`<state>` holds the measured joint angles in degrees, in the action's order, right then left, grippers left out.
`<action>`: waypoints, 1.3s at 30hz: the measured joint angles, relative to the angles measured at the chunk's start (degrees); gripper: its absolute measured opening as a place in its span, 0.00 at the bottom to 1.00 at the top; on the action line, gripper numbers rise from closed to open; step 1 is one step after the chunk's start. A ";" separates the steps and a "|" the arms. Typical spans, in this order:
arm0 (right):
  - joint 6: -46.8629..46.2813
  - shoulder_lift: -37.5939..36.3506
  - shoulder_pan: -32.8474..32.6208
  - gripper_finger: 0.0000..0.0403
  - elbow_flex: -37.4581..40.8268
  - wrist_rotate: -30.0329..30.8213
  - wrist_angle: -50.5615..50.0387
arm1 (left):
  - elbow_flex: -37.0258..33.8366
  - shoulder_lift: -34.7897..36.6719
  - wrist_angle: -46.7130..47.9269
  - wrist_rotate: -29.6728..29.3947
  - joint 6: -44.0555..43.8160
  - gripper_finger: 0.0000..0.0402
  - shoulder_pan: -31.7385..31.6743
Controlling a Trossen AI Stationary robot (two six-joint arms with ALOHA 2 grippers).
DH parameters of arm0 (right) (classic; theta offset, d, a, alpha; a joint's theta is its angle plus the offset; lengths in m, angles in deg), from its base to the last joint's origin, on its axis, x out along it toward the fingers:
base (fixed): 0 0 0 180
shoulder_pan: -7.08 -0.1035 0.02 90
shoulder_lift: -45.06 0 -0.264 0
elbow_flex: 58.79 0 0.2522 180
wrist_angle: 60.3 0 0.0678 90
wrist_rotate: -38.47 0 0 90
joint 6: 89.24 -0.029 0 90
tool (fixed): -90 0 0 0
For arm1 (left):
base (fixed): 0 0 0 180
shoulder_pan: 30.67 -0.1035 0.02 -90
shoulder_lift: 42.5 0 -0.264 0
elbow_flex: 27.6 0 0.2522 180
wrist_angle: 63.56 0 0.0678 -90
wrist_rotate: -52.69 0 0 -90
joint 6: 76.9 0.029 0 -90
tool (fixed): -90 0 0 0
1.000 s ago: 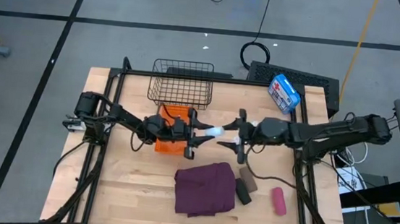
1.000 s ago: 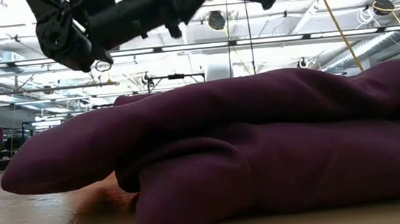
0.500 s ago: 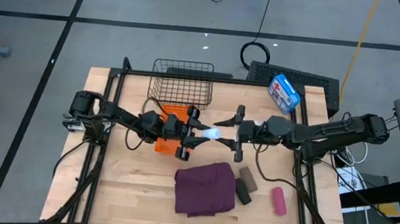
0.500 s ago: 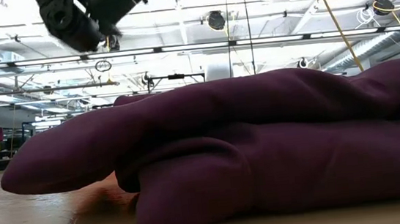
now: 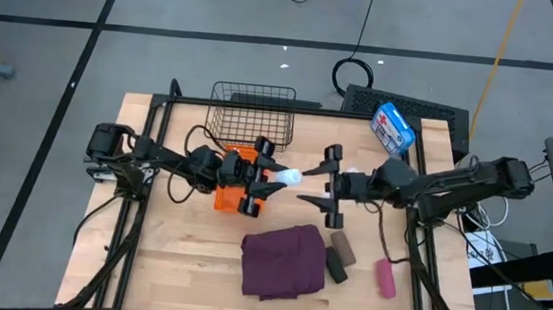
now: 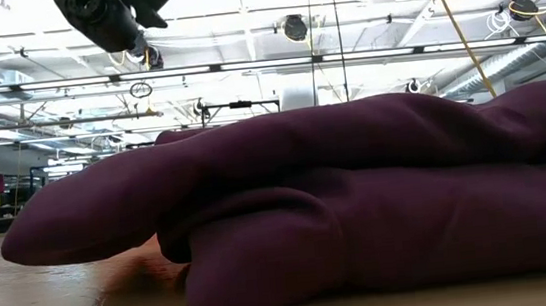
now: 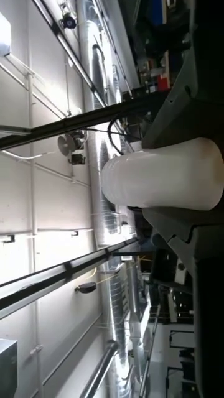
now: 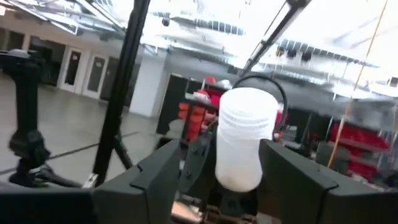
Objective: Pick & place medical supplies in basket/bin
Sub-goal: Put the bottom white pill bottle into the top orange bin
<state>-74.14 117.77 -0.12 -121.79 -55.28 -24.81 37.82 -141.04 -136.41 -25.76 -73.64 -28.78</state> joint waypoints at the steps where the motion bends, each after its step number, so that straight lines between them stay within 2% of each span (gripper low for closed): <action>1: 0.72 1.17 0.01 0.57 0.00 -0.45 2.28 | 0.02 0.03 -0.12 0.00 0.00 0.35 0.00; 6: 1.23 7.06 0.08 0.67 0.00 -0.53 15.19 | 0.09 0.15 0.64 -0.51 0.24 0.35 0.09; 10: 3.08 9.93 0.59 0.68 0.00 1.11 21.13 | -0.02 -0.28 3.00 -1.25 0.02 0.35 0.18; 19: 2.74 11.03 0.83 0.57 0.00 2.17 20.34 | 0.04 -0.09 3.83 -0.81 0.81 0.35 0.42; 27: 1.01 10.88 0.83 0.34 -0.02 1.84 19.55 | 0.00 -0.04 4.40 0.50 0.65 0.34 0.44; 31: 0.93 10.47 0.72 0.34 -0.02 1.34 18.79 | 0.00 -0.02 5.01 0.55 -0.68 0.34 0.49; 35: 0.59 9.75 0.74 0.34 -0.02 0.93 17.00 | 0.00 0.02 5.88 0.53 -1.83 0.47 1.05; 39: -0.19 4.69 0.70 0.34 -0.02 0.60 5.94 | 0.00 0.12 9.78 0.85 -2.65 0.60 1.76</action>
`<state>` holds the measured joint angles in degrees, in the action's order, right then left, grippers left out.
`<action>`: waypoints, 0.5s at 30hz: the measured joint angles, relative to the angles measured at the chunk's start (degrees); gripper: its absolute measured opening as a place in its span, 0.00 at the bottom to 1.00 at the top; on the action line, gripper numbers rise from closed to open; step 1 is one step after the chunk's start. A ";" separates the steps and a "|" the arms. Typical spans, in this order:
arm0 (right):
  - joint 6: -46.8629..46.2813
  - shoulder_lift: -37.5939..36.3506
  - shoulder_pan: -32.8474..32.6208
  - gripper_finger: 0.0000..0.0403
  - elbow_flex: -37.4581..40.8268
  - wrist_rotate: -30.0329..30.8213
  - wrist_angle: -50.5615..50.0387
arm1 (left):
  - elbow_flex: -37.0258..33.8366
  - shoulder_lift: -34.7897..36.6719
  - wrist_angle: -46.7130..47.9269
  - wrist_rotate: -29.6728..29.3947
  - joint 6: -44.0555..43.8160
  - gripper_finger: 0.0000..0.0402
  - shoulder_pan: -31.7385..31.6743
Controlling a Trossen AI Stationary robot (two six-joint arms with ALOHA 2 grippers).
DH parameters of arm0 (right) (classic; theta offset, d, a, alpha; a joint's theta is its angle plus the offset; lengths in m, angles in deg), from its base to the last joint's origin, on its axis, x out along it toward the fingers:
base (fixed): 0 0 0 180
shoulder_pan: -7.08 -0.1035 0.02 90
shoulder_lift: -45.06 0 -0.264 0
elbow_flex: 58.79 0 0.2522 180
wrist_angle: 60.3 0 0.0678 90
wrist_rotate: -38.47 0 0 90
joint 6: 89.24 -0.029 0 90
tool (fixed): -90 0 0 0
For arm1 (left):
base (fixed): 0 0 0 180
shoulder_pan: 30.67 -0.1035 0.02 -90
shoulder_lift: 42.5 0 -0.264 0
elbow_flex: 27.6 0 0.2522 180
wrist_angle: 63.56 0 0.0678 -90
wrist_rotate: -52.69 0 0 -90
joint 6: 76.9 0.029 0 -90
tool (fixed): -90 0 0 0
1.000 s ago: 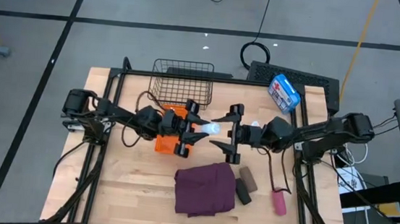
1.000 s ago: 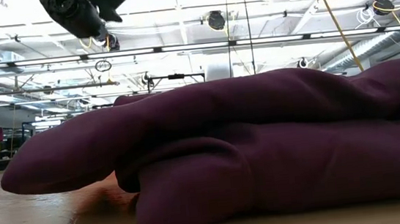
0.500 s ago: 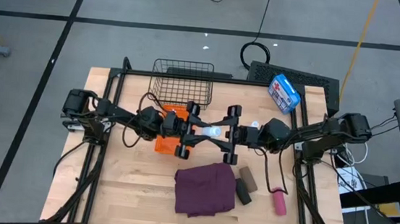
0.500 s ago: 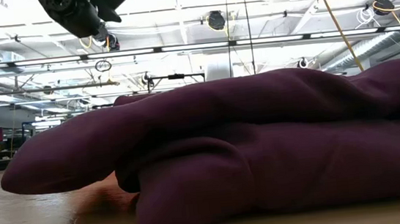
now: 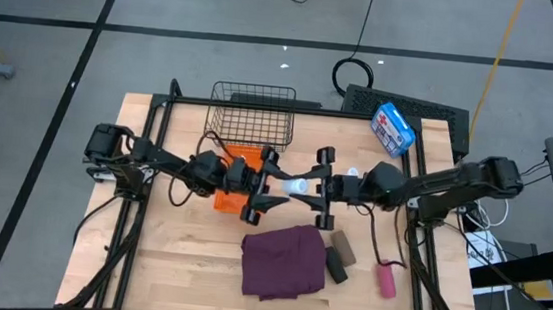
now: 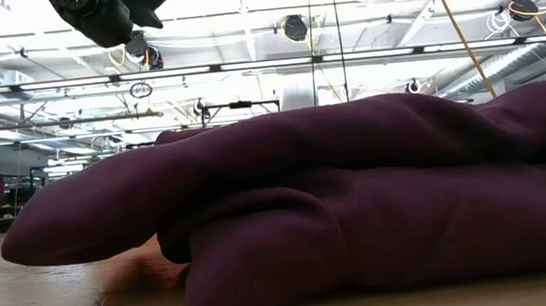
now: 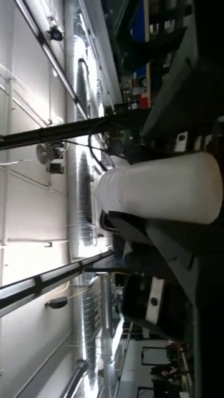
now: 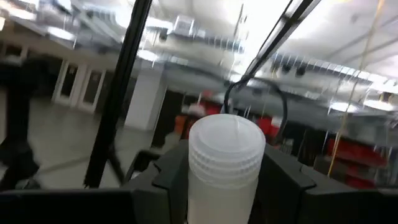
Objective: Pick & place medical supplies in basket/bin
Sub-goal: Put the bottom white pill bottle into the top orange bin
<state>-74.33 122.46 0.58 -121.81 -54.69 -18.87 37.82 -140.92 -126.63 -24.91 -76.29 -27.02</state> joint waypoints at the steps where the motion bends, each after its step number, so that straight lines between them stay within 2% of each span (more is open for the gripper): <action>1: -0.70 -2.05 0.00 0.34 0.00 0.02 -4.57 | 0.00 0.01 1.09 -0.09 -0.50 0.62 0.21; 4: -3.73 -7.52 0.04 0.34 0.02 0.18 -18.60 | 0.09 -0.12 8.28 -1.04 -1.19 0.67 0.27; 8: -9.24 -13.09 0.03 0.34 -0.07 2.04 -36.17 | 0.44 0.84 21.07 -5.62 -0.55 0.68 0.35; 12: -13.86 -14.00 -0.04 0.34 0.02 6.27 -51.14 | 7.72 1.32 44.57 -9.35 2.00 0.68 0.07; 15: -13.91 -12.75 -1.07 0.34 0.00 11.76 -55.86 | 17.49 0.12 65.55 -10.56 2.94 0.68 0.01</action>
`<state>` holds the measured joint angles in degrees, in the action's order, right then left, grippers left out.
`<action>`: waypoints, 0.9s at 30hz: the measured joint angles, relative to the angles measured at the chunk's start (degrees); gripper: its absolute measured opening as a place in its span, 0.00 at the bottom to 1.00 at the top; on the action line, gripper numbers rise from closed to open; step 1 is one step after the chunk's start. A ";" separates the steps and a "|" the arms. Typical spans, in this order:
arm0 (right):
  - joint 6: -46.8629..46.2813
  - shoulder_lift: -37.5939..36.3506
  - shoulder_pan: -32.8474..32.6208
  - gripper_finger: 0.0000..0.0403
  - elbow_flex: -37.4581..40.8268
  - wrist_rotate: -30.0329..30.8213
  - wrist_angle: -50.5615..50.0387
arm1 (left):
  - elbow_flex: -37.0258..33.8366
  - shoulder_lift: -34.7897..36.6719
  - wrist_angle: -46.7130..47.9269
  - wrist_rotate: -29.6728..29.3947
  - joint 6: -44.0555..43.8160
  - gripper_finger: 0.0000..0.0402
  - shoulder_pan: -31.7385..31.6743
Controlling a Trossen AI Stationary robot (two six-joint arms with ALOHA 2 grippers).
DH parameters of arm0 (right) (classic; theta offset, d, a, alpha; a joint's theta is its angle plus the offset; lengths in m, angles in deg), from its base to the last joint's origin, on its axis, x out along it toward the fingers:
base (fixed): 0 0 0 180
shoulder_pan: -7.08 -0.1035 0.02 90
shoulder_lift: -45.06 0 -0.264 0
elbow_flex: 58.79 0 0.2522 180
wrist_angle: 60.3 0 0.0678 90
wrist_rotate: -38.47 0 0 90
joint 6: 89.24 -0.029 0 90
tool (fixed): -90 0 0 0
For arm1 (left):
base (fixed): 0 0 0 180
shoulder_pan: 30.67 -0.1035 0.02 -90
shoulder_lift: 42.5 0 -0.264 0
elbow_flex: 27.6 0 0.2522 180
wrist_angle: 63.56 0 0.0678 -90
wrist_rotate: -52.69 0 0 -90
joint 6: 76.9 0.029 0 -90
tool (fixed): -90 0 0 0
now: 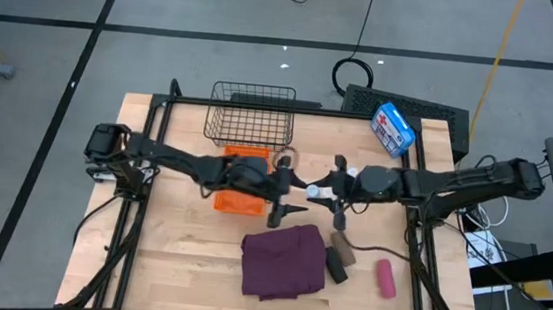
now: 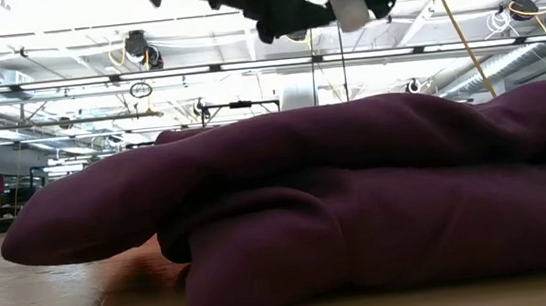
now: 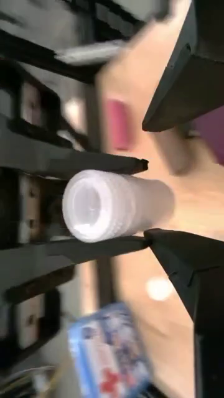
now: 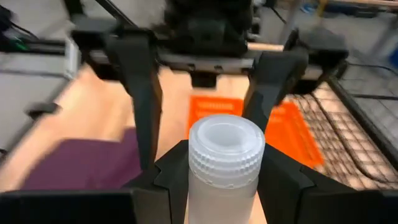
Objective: Pick & place medical supplies in basket/bin
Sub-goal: Put the bottom white pill bottle into the top orange bin
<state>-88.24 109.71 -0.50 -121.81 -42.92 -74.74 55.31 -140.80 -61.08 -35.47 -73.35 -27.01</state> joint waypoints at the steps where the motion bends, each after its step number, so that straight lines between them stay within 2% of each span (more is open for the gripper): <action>1: 1.13 0.59 -0.42 0.34 -0.02 1.92 -0.69 | 3.17 -0.17 6.65 -0.72 -0.06 0.68 0.00; 3: 3.68 2.05 -1.13 0.34 -0.04 4.68 -1.44 | 8.32 -0.99 17.11 -3.84 -1.04 0.68 0.11; 6: 7.80 3.39 -1.78 0.34 -0.04 5.94 -1.33 | 13.37 -1.33 25.44 -6.47 -3.15 0.69 0.22; 10: 12.76 4.60 -2.14 0.34 0.03 9.38 -1.00 | 15.71 -0.67 25.42 -7.40 -10.33 0.69 0.11; 15: 20.64 5.50 -2.29 0.34 0.02 18.79 2.30 | 15.75 -1.03 25.55 -8.25 -18.56 0.69 0.11; 18: 26.29 5.77 -2.68 0.34 0.13 23.25 6.01 | 15.80 -0.85 25.08 -11.48 -24.00 0.69 0.17; 21: 32.62 6.38 -2.58 0.34 0.13 24.69 9.87 | 15.80 -0.75 25.00 -15.31 -27.55 0.69 0.28; 27: 37.46 6.38 -2.74 0.34 0.20 27.40 12.51 | 15.84 -0.72 23.26 -22.92 -27.96 0.69 0.28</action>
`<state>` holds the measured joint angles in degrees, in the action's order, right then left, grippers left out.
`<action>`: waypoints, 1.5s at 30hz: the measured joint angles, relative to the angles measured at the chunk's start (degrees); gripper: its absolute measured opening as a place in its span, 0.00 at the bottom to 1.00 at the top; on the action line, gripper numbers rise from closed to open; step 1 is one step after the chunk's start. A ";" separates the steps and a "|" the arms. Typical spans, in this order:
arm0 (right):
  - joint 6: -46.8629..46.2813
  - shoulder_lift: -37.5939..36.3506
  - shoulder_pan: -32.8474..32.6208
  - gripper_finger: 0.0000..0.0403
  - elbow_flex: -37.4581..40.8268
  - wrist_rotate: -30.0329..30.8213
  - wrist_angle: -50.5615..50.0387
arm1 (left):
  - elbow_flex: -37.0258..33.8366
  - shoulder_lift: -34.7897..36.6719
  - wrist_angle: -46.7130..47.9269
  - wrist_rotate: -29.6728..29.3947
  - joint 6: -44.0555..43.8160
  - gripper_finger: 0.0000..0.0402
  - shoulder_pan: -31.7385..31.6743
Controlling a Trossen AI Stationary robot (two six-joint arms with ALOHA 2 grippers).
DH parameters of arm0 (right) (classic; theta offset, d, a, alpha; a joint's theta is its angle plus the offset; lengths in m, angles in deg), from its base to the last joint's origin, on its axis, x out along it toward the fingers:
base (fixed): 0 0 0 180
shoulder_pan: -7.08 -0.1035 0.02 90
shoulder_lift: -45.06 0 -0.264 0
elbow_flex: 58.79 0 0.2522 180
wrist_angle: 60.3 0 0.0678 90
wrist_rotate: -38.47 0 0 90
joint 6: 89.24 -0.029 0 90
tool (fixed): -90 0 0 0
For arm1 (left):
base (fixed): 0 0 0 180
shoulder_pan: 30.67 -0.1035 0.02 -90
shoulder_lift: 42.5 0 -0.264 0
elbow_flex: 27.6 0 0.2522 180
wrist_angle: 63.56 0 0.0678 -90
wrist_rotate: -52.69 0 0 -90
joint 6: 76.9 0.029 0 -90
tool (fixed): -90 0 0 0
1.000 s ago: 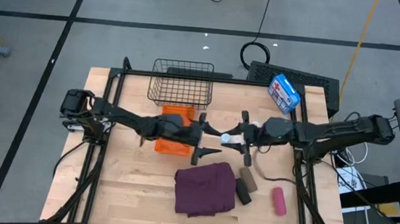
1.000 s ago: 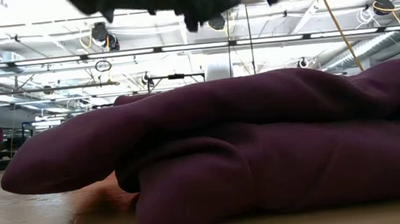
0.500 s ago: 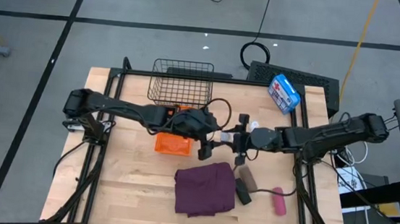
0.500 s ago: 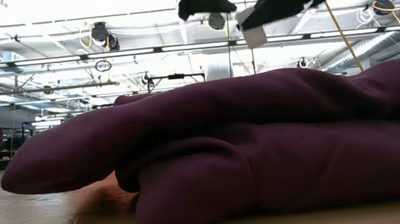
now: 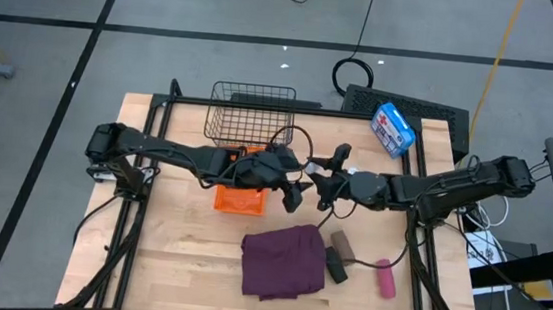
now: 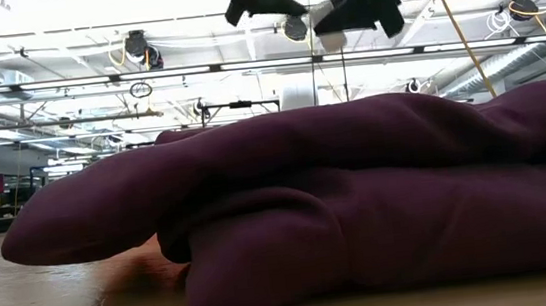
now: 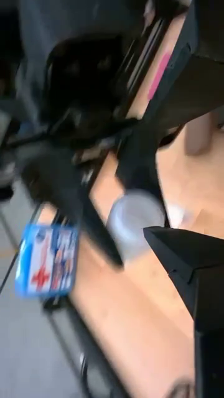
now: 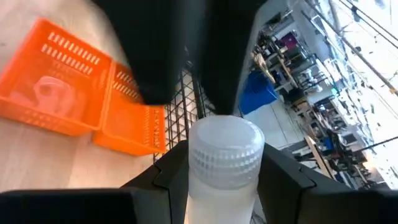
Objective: Pick & place medical supplies in basket/bin
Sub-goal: Put the bottom white pill bottle into the top orange bin
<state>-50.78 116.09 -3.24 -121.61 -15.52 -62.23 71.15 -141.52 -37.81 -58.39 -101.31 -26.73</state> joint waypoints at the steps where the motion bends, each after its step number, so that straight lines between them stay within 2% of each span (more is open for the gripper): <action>1: -0.16 0.02 -0.27 0.34 -0.21 -0.10 1.05 | -0.02 -0.06 0.16 -2.16 0.70 0.69 -0.13; 4: 0.33 -0.07 -0.80 0.34 -0.22 0.86 1.31 | -0.08 -0.39 0.29 -5.66 1.38 0.69 -0.03; 14: 4.88 -0.13 -2.43 0.34 -0.20 1.21 2.35 | -0.12 -0.76 -3.55 -1.35 1.19 0.69 -1.07; 18: 4.75 -0.11 -2.43 0.34 -0.20 -0.63 2.55 | -0.13 -0.81 -5.53 -1.32 2.93 0.69 -1.16; 27: 6.45 -0.02 -2.50 0.34 -0.17 -0.18 4.14 | -0.13 -1.31 -5.92 -1.27 2.17 0.68 -1.60; 30: 6.43 0.00 -2.48 0.34 -0.17 -0.07 4.15 | -0.13 -1.31 -5.86 -1.20 1.68 0.61 -1.68; 36: 6.63 -0.07 -2.48 0.34 -0.13 0.50 3.59 | -0.13 -1.11 -4.91 -1.19 0.84 0.35 -1.70; 42: 5.26 -0.07 -2.48 0.35 -0.13 0.42 3.75 | -0.13 -1.09 -4.39 -1.27 2.48 0.34 -1.77; 45: 1.37 -0.08 -2.61 0.47 -0.19 -0.18 5.10 | -0.21 0.14 -1.28 -3.01 6.22 0.33 -1.91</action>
<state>-49.42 116.01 -5.84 -121.80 -15.70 -57.12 70.94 -141.38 -39.10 -61.40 -95.10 -28.64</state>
